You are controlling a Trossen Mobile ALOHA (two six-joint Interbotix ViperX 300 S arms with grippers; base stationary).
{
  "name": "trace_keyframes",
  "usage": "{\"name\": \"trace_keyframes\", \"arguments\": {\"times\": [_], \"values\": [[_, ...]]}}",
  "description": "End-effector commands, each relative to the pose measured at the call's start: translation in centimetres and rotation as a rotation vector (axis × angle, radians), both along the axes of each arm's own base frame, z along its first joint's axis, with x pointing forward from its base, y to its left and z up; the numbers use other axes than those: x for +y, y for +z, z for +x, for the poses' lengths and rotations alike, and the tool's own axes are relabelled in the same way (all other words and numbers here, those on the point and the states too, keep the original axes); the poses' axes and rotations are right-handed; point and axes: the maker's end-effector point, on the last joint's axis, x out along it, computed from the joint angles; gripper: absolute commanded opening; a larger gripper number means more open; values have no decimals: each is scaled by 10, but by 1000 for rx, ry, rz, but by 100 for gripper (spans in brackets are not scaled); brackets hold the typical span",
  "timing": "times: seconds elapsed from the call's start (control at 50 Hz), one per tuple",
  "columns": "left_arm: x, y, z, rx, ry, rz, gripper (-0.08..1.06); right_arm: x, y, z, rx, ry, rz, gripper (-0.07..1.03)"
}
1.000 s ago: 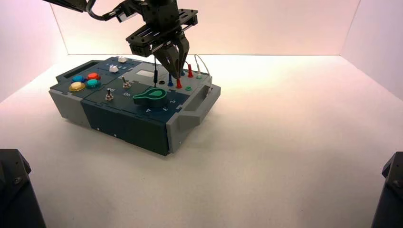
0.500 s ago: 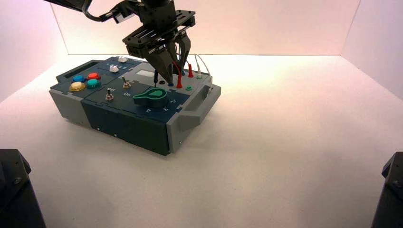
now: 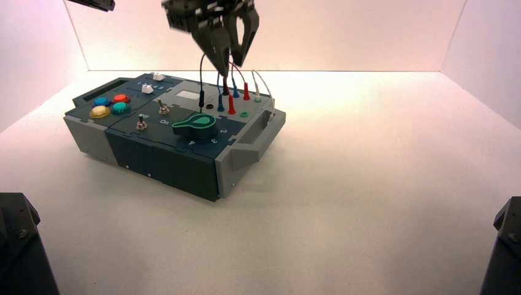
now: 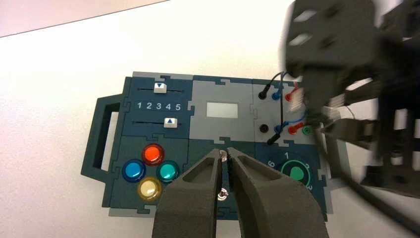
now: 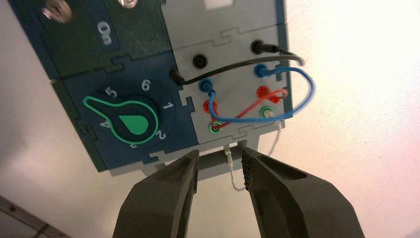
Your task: Insert the red wire.
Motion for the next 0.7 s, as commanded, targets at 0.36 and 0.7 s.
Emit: {"name": "trace_keyframes", "arguments": {"times": [0.36,0.7], "values": [[2,0,3,-24,55,-39,7,-22,54,15,-153,-169,280,47],[7,1,8,-110,79,-36,7,-70,64,33,-271,-313,498,47]]}}
